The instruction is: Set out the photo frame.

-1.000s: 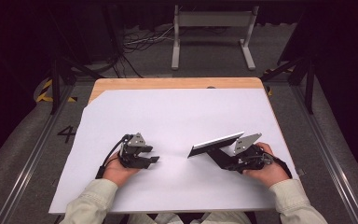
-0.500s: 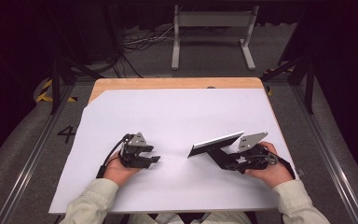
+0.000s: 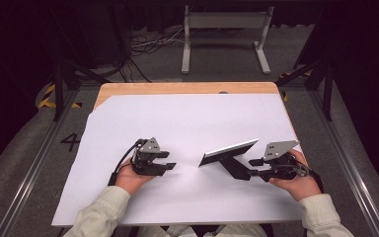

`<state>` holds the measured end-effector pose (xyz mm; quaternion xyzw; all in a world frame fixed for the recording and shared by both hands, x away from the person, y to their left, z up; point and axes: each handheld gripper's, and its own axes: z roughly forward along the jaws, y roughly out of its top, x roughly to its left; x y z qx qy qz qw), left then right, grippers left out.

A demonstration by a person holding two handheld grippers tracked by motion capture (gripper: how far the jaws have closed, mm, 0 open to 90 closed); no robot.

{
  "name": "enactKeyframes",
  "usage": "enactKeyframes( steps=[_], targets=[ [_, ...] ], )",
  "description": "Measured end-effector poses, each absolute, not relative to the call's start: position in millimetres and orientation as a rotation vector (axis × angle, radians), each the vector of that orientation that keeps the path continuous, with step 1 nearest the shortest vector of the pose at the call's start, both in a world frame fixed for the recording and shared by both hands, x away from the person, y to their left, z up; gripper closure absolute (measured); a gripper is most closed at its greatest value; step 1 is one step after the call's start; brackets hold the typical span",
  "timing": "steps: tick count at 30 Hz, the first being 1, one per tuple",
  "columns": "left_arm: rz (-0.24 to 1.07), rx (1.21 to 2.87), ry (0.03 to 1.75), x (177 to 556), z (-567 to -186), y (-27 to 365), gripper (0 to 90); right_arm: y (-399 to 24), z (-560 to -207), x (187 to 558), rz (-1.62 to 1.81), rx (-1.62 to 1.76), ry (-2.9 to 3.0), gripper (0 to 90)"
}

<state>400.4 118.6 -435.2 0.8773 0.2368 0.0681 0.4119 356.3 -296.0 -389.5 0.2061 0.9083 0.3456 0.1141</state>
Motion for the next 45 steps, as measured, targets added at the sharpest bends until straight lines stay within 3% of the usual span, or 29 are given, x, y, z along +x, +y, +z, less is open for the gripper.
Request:
enactKeyframes(
  steps=[14,21,30,45],
  targets=[
    [0.13,2.184,0.591,402,-427,104,56.2,-326,-380,349,1.181,0.736,2.434,62.0],
    [0.081,2.183,0.598,403,-426,99,68.7,-334,-380,346,1.197,0.766,2.392,63.8],
    [0.115,2.203,0.58,402,-425,79,89.8,-342,-386,344,1.21,0.853,2.345,65.8],
    [0.091,2.198,0.589,403,-431,48,90.0,-344,-391,334,1.195,0.896,2.332,68.2]
  ],
)
